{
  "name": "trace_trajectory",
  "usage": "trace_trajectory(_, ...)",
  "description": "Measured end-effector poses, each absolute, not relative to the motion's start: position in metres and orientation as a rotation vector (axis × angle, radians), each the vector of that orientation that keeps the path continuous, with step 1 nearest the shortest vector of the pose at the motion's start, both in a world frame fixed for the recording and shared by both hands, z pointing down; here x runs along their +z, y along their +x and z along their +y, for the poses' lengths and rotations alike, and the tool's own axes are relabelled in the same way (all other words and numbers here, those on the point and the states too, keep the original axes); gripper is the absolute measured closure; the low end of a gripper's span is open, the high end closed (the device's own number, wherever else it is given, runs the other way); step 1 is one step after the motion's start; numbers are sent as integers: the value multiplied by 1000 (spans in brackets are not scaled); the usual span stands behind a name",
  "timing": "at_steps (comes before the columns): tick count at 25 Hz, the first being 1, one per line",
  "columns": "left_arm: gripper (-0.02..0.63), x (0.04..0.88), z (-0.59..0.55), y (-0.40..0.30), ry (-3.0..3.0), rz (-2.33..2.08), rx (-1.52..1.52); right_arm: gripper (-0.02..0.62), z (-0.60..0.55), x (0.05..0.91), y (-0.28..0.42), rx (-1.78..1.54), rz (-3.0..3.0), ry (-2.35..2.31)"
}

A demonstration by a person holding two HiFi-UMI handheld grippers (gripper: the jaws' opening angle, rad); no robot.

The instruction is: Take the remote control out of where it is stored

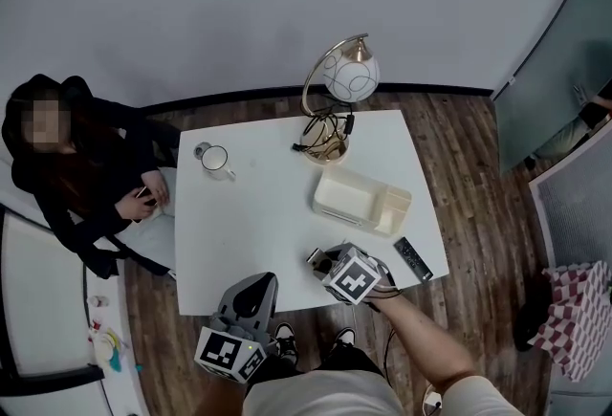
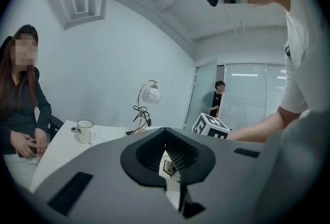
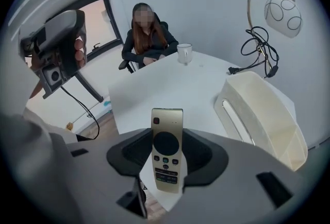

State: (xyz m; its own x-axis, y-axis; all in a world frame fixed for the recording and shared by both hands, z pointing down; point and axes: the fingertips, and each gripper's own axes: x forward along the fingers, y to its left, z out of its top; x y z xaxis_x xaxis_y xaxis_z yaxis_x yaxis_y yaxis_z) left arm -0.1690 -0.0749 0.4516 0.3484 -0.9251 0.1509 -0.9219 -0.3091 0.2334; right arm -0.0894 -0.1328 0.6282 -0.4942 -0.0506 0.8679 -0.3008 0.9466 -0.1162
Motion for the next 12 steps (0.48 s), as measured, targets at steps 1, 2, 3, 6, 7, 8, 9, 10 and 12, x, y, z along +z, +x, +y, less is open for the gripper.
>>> trace_trajectory(1,598,452,-74,-171,2331,-1654,-16,410,-134,630,-93,302,-2069,249)
trace_trajectory(2,598,453,-74,-173,2327,-1658,-17,410,-135,634,-96,298,-2055,250)
trace_trajectory(3,598,453,-74,-175,2324,-1661,-17,410,-136,640,-97,295,-2034,249)
trace_trajectory(6,598,455,-72,-177,2318,-1663,-20,410,-139,660,-103,288,-1979,238)
trace_trajectory(7,598,456,-72,-177,2318,-1661,-21,411,-138,666,-104,290,-1960,229)
trace_trajectory(8,598,456,-71,-178,2317,-1661,-22,411,-137,671,-105,294,-1943,217)
trace_trajectory(9,598,456,-70,-179,2315,-1665,-22,411,-136,676,-107,296,-1928,206)
trace_trajectory(10,598,455,-70,-181,2311,-1670,-22,411,-136,680,-108,296,-1917,198)
trace_trajectory(12,598,455,-68,-185,2301,-1680,-22,411,-135,688,-112,292,-1902,187)
